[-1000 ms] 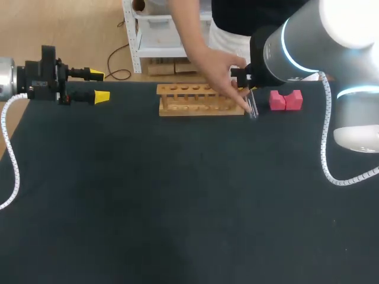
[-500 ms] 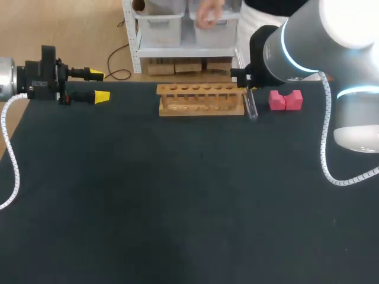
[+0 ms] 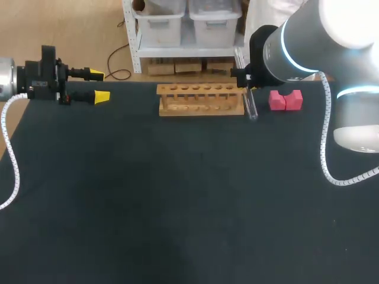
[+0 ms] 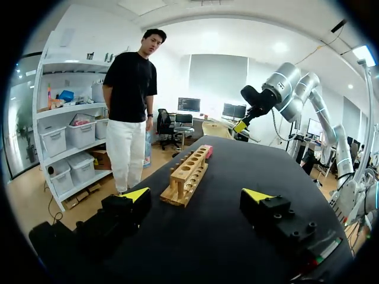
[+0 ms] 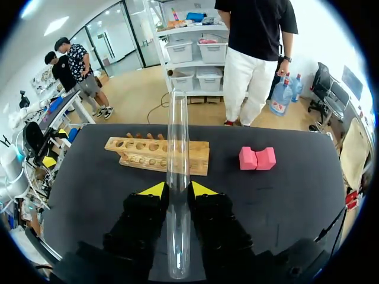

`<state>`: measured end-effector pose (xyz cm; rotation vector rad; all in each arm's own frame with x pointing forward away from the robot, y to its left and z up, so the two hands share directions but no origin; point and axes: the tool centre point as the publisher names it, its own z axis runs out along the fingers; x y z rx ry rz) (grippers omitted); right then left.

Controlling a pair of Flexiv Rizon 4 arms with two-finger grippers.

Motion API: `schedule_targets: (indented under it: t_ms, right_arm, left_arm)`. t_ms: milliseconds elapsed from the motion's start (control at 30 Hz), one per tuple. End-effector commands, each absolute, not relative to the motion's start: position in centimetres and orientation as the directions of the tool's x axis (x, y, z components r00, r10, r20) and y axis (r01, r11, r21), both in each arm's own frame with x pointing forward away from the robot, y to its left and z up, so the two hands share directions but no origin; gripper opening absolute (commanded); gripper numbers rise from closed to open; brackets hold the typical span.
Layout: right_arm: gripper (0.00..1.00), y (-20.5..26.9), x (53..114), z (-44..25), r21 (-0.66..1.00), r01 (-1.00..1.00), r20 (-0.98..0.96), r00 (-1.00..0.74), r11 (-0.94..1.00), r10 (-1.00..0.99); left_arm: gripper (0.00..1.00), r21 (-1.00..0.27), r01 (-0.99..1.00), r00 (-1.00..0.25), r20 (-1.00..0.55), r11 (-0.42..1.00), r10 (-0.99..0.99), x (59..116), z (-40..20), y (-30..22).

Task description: Grasp the test tube, adjust it, and insert it.

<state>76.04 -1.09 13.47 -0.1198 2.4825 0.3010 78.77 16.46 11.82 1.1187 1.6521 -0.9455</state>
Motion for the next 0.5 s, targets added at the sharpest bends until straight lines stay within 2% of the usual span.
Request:
schedule_targets:
  t_ms: [33,300,500]
  right_arm:
    - [0.00,-0.7,76.6,12.4,0.186,-0.153,-0.605,-0.796,0.971,-0.010]
    - [0.00,-0.4,78.5,11.2,0.202,-0.123,-0.605,-0.795,0.972,0.025]
    - [0.00,-0.9,79.9,11.9,0.185,-0.067,-0.676,-0.733,0.980,0.078]
  left_arm:
    - [1.00,-0.100,0.949,-0.181,-0.949,0.300,0.257,78.7,11.7,16.5]
    - [1.00,-0.100,0.949,-0.181,-0.949,0.300,0.257,78.7,11.7,16.5]
    - [1.00,-0.100,0.949,-0.181,-0.949,0.300,0.257,78.7,11.7,16.5]
